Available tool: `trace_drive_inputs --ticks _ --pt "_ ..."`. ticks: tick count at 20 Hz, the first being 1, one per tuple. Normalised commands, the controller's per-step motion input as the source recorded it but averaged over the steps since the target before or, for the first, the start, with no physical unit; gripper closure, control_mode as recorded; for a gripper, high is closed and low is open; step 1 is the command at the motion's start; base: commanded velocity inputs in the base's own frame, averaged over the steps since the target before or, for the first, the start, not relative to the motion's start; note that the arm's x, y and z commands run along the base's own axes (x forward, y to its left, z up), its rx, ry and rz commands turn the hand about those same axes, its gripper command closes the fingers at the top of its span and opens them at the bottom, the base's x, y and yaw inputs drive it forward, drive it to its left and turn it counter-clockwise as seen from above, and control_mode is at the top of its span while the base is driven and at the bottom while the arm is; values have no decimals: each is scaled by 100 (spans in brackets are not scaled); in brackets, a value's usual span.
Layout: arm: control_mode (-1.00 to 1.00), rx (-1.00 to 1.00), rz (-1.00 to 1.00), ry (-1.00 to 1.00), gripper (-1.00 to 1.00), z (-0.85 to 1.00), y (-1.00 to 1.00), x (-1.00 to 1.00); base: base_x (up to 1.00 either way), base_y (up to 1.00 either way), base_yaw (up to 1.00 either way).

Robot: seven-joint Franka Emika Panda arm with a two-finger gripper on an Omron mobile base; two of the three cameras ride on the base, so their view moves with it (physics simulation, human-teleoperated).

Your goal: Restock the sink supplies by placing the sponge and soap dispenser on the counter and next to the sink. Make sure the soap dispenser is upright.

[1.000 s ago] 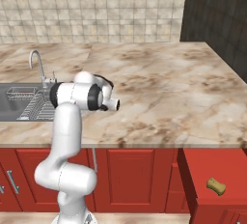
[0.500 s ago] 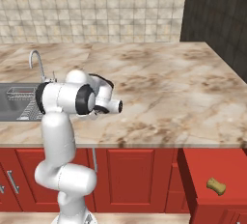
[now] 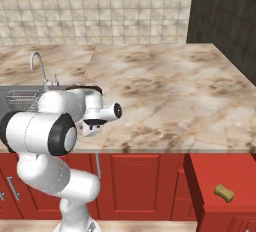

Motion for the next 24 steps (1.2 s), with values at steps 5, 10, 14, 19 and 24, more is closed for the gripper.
trace_drive_inputs --ticks 5,10,14,19,24 --pt "-100 -54 22 -38 -100 52 -17 -100 0 0 0" --pt "-100 -53 23 -30 -100 34 -11 -100 0 0 0" --pt "-100 -47 27 -13 -100 2 -16 -96 0 0 0" --pt "-100 -20 13 10 -100 -24 3 -23 0 0 0" --pt "-100 -2 0 1 -100 -5 -2 0 0 0 0"
